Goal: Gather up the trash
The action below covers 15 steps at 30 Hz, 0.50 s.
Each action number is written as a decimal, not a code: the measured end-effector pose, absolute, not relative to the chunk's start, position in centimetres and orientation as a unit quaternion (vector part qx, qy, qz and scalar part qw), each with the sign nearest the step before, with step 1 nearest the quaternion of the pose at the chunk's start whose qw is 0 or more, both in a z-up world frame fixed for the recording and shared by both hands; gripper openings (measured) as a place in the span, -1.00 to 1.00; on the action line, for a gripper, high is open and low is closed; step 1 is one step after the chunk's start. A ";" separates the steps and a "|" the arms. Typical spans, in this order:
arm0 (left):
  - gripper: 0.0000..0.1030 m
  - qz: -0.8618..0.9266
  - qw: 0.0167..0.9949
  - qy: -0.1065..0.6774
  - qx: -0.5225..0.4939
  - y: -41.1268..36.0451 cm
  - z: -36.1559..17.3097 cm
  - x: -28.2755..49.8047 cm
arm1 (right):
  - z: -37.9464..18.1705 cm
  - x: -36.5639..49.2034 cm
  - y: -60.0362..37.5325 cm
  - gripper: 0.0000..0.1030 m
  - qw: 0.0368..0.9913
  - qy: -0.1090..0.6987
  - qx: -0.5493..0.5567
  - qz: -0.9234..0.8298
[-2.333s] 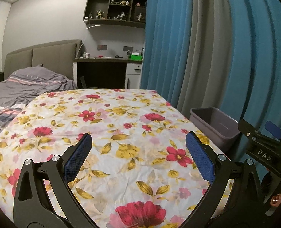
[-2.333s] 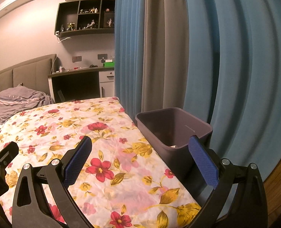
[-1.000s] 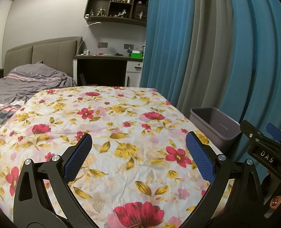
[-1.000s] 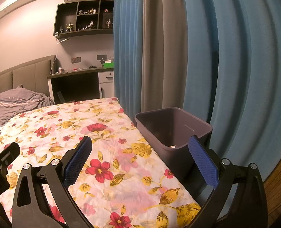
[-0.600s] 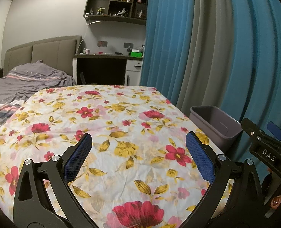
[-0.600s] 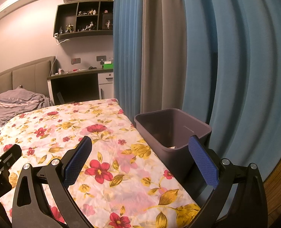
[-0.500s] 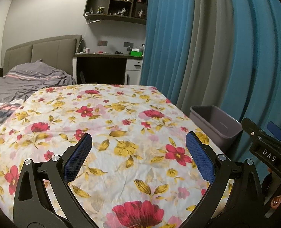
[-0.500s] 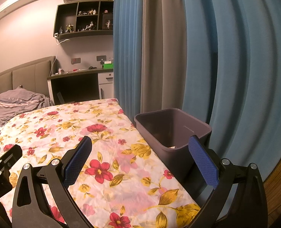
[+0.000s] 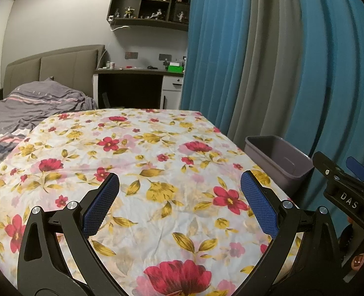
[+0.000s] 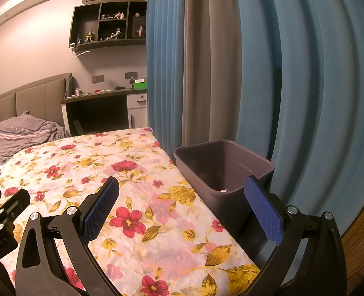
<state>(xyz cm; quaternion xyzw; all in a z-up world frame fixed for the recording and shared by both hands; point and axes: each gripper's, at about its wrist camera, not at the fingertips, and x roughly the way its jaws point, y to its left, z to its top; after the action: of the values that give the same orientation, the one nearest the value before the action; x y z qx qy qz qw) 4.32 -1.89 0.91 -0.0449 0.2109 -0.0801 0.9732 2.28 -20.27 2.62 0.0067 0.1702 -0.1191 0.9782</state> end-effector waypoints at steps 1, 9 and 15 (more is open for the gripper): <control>0.89 -0.081 0.973 0.211 -0.045 -1.9 0.9 4.3 | 2.6 2.3 -20.2 0.89 0.978 0.170 0.006 -0.119; 0.89 -0.086 0.973 0.210 -0.042 -2.0 0.9 4.3 | 2.6 2.3 -20.3 0.89 0.978 0.170 0.008 -0.119; 0.53 -0.099 0.973 0.206 -0.036 -2.4 1.1 4.2 | 2.6 2.2 -20.2 0.89 0.978 0.173 0.008 -0.120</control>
<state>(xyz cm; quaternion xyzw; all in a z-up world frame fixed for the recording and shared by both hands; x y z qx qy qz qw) 4.20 -2.42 1.15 -0.0361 0.2055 -0.0992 0.9729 2.21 -20.23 2.61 0.0081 0.1726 -0.1197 0.9777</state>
